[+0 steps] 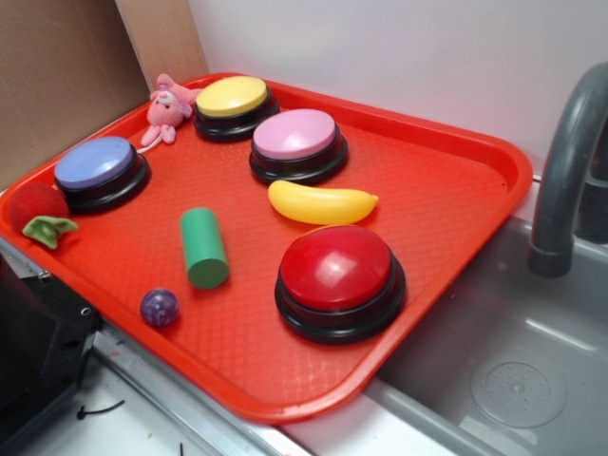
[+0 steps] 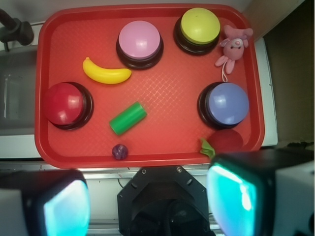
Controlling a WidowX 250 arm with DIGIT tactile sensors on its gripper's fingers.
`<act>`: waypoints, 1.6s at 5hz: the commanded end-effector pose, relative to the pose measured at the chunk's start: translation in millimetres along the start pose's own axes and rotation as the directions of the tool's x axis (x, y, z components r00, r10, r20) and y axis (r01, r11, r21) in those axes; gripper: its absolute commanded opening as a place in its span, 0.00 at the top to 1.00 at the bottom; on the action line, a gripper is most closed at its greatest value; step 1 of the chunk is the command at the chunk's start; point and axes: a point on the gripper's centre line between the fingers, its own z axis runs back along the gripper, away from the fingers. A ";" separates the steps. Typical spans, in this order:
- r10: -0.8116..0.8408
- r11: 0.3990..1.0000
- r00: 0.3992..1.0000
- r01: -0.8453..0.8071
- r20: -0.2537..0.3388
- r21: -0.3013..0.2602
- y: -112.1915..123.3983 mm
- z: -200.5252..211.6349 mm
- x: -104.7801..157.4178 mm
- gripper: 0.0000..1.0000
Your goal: Push the purple button.
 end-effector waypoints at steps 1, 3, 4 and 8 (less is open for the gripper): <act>0.000 1.000 1.000 0.000 0.000 0.000 0.0 0.0 0.0 0.00; 0.354 0.933 0.935 -0.352 -0.024 0.072 91.0 -54.3 51.5 0.00; 0.486 0.868 0.873 -0.487 0.036 0.097 116.1 -79.5 57.5 0.00; 0.688 0.715 0.723 -0.690 0.066 0.110 154.6 -181.6 38.1 0.00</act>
